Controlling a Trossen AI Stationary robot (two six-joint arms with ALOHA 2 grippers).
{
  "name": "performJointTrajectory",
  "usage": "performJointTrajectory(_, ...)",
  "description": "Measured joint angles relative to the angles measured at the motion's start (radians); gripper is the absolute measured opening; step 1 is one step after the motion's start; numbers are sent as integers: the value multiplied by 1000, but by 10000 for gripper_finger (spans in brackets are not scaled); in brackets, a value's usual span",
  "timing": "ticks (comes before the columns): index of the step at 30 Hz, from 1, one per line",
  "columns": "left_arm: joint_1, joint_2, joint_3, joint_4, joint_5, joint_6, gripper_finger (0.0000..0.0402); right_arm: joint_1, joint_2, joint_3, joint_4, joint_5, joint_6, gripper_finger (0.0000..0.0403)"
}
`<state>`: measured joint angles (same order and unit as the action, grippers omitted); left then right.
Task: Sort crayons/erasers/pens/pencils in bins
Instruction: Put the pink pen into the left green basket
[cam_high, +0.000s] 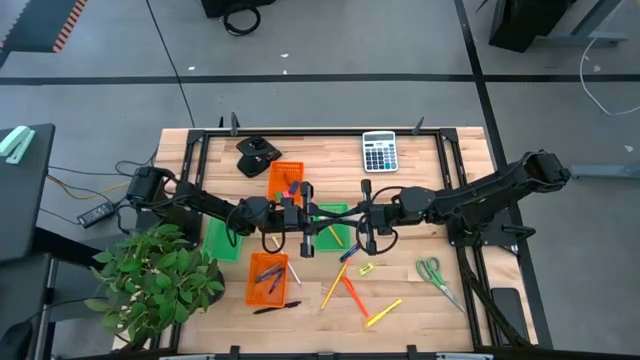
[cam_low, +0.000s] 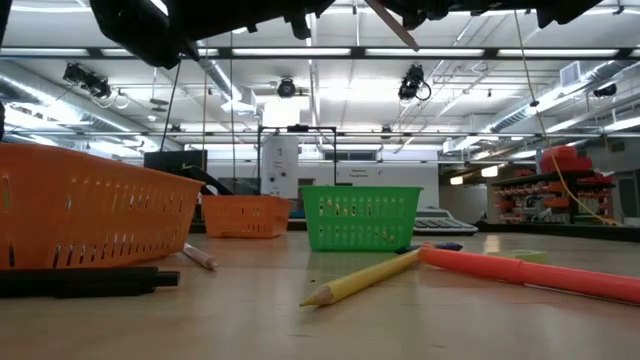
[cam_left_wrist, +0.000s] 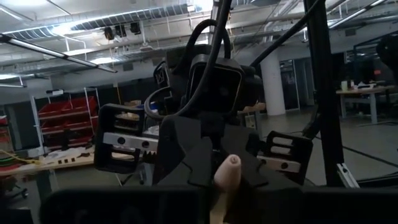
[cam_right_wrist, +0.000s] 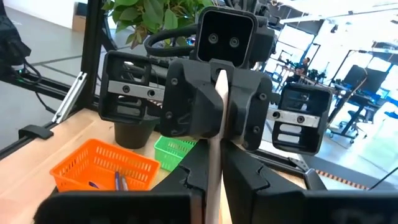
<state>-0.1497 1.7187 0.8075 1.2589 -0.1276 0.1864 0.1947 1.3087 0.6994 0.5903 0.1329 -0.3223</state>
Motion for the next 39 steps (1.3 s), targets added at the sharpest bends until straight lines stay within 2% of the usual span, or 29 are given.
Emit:
performJointTrajectory(8,2,0,0,-17,-9,1,27,0,0,0,-15,-3,8,46)
performJointTrajectory(17,2,-1,-2,-105,-78,4,27,-17,-1,0,-107,-8,78,78)
performJointTrajectory(19,2,-22,-1,-166,-96,6,27,-17,-1,0,-129,-8,91,87)
performJointTrajectory(29,-16,-263,0,-666,-259,-31,27,-17,-1,0,-242,-11,155,126)
performJointTrajectory(34,-23,-414,0,-1096,-367,-211,30,-17,-1,0,-308,-11,201,126)
performJointTrajectory(39,-21,-508,0,-1434,-385,-441,29,-17,0,0,-331,-10,229,125)
